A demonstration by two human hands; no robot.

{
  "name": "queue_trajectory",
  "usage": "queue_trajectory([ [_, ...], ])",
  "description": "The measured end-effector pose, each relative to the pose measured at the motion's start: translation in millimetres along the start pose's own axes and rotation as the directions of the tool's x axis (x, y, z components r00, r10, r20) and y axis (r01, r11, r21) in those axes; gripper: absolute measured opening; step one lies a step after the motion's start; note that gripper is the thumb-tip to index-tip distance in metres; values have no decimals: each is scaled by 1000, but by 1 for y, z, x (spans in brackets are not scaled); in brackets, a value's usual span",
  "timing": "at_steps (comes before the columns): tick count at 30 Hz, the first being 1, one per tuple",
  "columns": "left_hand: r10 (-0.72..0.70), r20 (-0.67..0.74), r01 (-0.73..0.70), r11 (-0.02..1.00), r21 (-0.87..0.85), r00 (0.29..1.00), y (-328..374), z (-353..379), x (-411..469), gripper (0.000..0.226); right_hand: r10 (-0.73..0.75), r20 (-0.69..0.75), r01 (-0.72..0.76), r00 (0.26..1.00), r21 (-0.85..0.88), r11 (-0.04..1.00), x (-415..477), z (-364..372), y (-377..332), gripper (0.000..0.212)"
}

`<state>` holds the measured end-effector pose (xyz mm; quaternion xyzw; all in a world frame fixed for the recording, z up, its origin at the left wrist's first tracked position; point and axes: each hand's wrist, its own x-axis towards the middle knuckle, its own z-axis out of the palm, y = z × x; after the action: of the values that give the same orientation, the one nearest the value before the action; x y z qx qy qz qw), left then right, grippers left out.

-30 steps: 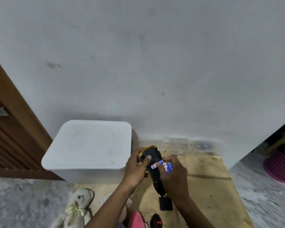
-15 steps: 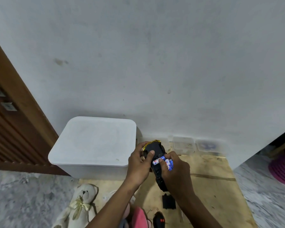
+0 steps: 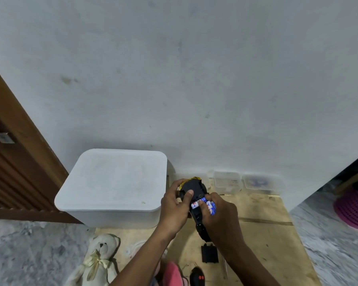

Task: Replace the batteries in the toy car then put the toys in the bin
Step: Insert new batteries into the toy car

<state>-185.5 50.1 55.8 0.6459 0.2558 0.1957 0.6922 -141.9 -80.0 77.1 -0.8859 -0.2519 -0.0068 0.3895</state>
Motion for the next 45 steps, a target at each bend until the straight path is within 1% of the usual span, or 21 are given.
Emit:
queue_trajectory([
  [5,-17,2,17,1000,-23,1000,3,2,3,25,47,-58,-45,997,39,998,-1,-5,-3,6],
  [7,-16,-2,16,999,-29,1000,5,3,3,24,40,-73,-37,997,37,999,-2,-7,-5,6],
  [12,-21,-4,21,999,-28,1000,6,5,5,26,35,-59,-34,998,22,999,1,-5,-4,10],
  [14,-17,-1,17,1000,-18,1000,2,5,5,28,78,-60,-75,995,63,995,1,-3,-3,11],
  [18,-10,-15,10,1000,3,1000,0,3,4,23,174,-120,-153,977,167,974,0,0,-4,16],
  [20,-21,-18,20,1000,-4,1000,-1,2,5,24,176,-143,-145,974,206,968,1,1,-4,18],
  [24,-33,-15,33,999,-9,999,0,0,9,25,122,-155,-88,980,208,974,3,-2,-3,19],
  [28,-25,8,24,997,67,1000,3,-3,12,28,124,-53,-108,991,237,965,6,-10,-3,19],
  [30,-30,22,28,996,87,999,1,-6,14,32,81,54,-91,995,209,974,12,-17,-3,18],
  [32,-39,26,37,996,84,999,0,-8,15,31,28,225,-56,974,119,991,18,-27,-3,16],
  [33,-42,27,40,996,79,999,1,-9,16,30,3,307,-23,952,63,998,22,-30,-3,19],
  [35,-49,29,46,996,76,998,2,-10,17,28,-34,414,55,910,-40,998,30,-35,-3,23],
  [37,-57,36,53,995,87,998,4,-10,18,27,-43,466,94,884,-86,992,34,-38,-3,21],
  [39,-60,47,55,993,102,997,6,-9,18,27,-45,503,104,863,-90,990,37,-40,-2,18],
  [43,-96,86,86,989,117,992,6,-5,18,25,-42,511,111,859,-104,988,40,-39,-3,20],
  [45,-82,111,65,987,148,990,5,-3,18,24,-31,518,112,855,-125,986,40,-37,-4,25],
])
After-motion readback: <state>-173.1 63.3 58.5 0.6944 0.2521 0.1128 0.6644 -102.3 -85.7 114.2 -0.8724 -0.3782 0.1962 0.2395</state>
